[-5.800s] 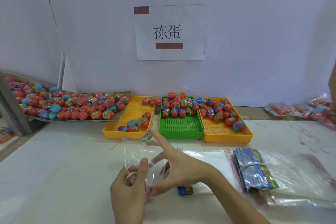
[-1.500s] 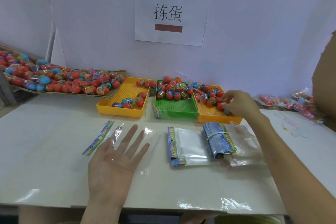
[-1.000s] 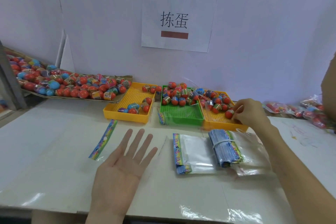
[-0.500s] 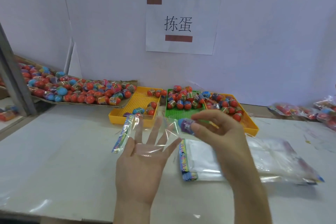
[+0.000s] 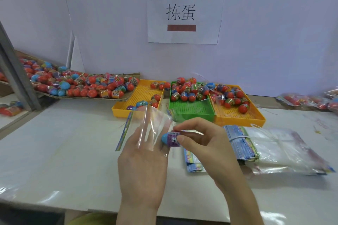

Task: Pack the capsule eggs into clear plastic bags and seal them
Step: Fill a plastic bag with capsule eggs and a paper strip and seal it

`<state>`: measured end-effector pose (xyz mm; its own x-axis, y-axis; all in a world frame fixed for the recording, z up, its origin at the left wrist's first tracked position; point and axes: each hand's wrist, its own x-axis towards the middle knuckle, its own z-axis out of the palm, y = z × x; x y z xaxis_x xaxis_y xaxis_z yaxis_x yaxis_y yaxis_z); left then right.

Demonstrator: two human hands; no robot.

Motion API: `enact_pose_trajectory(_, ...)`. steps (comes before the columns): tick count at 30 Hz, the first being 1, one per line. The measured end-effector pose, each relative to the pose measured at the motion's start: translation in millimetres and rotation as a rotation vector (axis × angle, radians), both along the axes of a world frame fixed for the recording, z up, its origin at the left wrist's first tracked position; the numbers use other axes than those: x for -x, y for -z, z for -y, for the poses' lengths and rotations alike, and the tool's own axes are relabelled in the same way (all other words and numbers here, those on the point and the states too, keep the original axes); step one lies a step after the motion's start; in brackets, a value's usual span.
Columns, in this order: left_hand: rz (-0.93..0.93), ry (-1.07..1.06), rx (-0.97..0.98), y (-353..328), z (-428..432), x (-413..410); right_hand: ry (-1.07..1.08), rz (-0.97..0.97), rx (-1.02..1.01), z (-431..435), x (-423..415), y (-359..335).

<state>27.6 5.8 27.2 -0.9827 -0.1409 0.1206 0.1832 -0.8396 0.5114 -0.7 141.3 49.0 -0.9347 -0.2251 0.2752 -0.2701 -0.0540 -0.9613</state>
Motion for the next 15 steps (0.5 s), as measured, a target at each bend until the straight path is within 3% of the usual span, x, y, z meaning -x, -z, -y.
enact_pose_trajectory(10,0.111,-0.039,0.081,-7.3,-20.7,-3.5,0.124,-0.168,0.068,21.3,-3.5,2.7)
enact_pose_trajectory(15,-0.001,-0.088,0.097,-7.5,-10.6,-2.9,0.228,-0.149,0.127,-7.0,5.3,-3.0)
